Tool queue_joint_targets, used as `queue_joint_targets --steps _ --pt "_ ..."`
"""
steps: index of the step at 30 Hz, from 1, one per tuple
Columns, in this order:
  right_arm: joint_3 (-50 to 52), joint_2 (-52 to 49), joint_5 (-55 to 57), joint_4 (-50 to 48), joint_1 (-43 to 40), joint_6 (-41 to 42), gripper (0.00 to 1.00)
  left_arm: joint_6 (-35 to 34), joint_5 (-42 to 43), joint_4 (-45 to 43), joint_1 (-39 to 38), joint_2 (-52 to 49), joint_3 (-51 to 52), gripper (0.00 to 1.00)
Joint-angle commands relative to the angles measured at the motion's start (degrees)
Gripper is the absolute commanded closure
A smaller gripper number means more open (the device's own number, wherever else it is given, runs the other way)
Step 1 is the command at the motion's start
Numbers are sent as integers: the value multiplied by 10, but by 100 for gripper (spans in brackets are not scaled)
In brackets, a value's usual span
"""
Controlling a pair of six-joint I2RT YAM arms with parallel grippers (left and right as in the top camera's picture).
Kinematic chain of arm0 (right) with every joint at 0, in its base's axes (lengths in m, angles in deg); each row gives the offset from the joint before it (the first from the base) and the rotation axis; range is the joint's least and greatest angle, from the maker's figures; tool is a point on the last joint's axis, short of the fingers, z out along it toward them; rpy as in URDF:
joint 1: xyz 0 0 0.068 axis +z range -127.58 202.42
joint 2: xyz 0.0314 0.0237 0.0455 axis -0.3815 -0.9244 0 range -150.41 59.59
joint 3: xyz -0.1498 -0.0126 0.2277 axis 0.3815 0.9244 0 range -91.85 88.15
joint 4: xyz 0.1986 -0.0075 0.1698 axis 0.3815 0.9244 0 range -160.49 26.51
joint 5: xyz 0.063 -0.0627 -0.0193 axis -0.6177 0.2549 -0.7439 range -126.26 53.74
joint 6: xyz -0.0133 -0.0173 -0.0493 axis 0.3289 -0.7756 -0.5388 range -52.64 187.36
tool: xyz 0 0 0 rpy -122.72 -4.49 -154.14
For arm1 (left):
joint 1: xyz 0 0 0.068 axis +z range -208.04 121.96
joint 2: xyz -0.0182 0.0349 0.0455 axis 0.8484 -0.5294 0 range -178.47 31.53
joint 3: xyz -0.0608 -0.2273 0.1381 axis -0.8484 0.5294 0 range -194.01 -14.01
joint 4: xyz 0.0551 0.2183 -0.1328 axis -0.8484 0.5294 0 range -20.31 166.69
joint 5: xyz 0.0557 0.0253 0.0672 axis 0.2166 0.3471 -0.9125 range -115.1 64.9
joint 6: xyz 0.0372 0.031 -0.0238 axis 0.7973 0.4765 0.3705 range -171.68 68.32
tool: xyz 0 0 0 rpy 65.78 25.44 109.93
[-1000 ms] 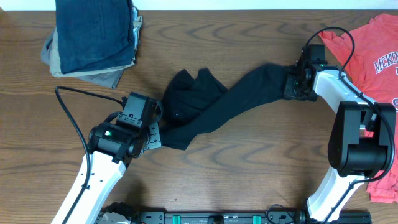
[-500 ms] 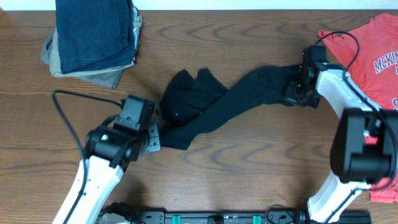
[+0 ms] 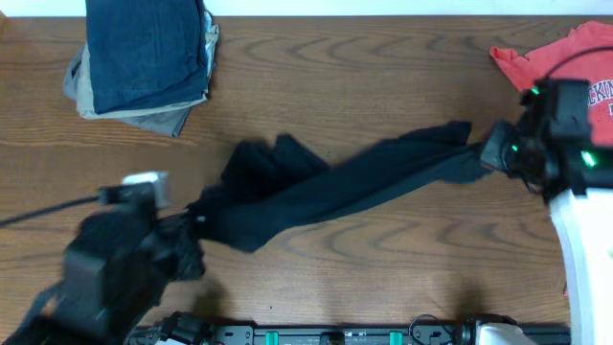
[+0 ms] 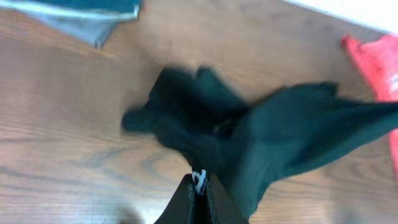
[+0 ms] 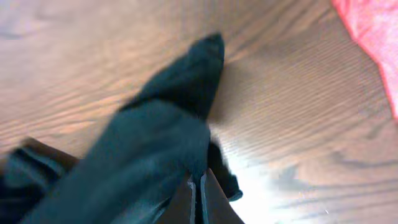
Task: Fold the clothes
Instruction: 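Lift the shirt with both grippers and lay it flat on the table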
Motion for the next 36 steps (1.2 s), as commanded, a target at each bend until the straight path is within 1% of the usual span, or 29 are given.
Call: queue_joint_targets --steps 1,4,8,11,14,16,19,22,28,32,36 --pt "-20 75 -6 22 -2 -8 99 5 1 29 0 -3 -72 94" --pt "-58 121 -6 61 -2 -19 99 5 1 59 0 -7 -136 94" --pt "-159 139 -6 137 -2 -38 99 5 1 85 0 -14 -225 94" --pt "-255 128 -6 188 -2 -57 99 6 1 95 0 -23 -292 94" --pt "-348 105 -2 217 -2 -69 99 11 0 91 0 -40 -353 94" --pt "-404 83 12 226 -2 -71 99 22 -5 82 0 -60 -383 94" --pt "-461 43 35 234 -2 -72 99 38 -5 55 0 -105 -403 94" --pt "-491 -10 47 238 -2 -72 99 43 -5 23 0 -172 -405 94" --pt "-493 -126 95 205 -17 -65 99 65 -5 -42 12 -345 -405 94" --pt "-493 -217 98 163 -47 -61 99 88 -5 -114 38 -479 -405 94" --pt "-493 -306 100 101 -72 -61 99 90 -5 -203 78 -600 -405 94"
